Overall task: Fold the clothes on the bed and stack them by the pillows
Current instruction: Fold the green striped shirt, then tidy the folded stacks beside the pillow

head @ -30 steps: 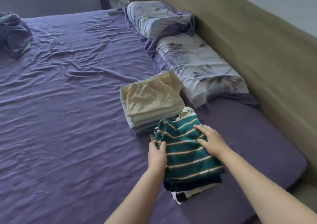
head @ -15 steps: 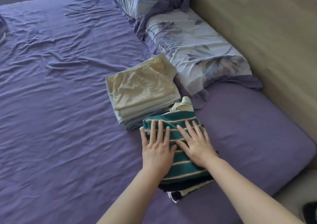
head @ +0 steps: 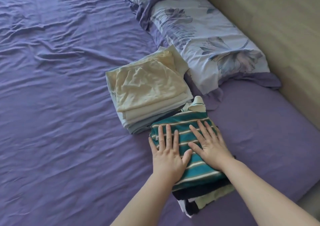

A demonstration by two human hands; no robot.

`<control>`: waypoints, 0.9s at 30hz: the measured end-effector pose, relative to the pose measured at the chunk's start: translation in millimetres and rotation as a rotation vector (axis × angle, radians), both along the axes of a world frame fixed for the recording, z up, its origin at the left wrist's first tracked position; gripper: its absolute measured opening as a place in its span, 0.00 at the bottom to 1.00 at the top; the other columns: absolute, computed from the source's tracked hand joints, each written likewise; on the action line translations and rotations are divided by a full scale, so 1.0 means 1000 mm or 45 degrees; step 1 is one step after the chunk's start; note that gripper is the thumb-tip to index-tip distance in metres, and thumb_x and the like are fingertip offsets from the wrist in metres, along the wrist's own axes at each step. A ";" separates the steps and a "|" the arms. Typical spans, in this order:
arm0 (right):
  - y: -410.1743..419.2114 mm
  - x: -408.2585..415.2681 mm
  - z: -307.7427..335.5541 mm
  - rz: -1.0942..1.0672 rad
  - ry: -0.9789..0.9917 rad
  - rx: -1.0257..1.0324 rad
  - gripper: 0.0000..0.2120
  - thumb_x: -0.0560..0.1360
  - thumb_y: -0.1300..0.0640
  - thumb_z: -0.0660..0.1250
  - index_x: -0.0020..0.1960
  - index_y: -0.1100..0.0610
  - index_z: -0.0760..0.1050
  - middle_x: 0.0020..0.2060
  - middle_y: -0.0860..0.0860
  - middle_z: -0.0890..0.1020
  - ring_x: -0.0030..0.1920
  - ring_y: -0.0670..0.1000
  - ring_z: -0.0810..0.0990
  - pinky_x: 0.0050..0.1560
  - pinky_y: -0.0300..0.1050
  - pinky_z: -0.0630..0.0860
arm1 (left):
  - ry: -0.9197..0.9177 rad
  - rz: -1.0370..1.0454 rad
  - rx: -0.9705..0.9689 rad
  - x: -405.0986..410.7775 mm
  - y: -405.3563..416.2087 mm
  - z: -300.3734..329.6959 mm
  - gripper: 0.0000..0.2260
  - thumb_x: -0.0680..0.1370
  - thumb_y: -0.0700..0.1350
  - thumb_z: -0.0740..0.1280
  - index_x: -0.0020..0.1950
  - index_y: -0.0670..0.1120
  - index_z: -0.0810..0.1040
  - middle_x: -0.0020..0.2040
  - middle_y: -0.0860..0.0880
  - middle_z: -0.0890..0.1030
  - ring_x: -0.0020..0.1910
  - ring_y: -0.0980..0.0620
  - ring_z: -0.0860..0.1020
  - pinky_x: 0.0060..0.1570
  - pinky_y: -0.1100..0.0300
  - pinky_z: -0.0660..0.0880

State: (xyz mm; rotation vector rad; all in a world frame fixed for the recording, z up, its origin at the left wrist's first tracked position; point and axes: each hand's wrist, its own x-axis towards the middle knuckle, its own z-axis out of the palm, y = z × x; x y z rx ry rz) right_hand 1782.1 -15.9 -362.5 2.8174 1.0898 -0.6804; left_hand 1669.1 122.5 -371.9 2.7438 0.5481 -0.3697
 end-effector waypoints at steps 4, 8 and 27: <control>0.005 -0.005 0.015 -0.036 0.053 -0.039 0.29 0.71 0.30 0.34 0.65 0.34 0.22 0.73 0.44 0.30 0.74 0.48 0.32 0.71 0.55 0.33 | 0.044 -0.036 -0.022 -0.002 0.004 0.012 0.37 0.72 0.70 0.33 0.76 0.51 0.35 0.70 0.50 0.24 0.67 0.46 0.20 0.65 0.39 0.25; 0.015 -0.001 0.033 -0.081 0.013 0.020 0.34 0.70 0.28 0.37 0.74 0.36 0.42 0.77 0.46 0.47 0.76 0.48 0.41 0.73 0.57 0.37 | 0.054 -0.078 -0.021 -0.005 0.011 0.029 0.38 0.71 0.70 0.33 0.77 0.53 0.39 0.73 0.50 0.29 0.69 0.45 0.23 0.64 0.41 0.23; 0.186 0.116 0.059 0.600 -0.035 0.176 0.29 0.79 0.37 0.44 0.75 0.41 0.39 0.75 0.46 0.35 0.70 0.49 0.25 0.70 0.54 0.28 | -0.347 1.081 -0.369 0.072 0.162 0.058 0.30 0.80 0.58 0.56 0.78 0.46 0.52 0.76 0.46 0.60 0.74 0.47 0.57 0.72 0.51 0.56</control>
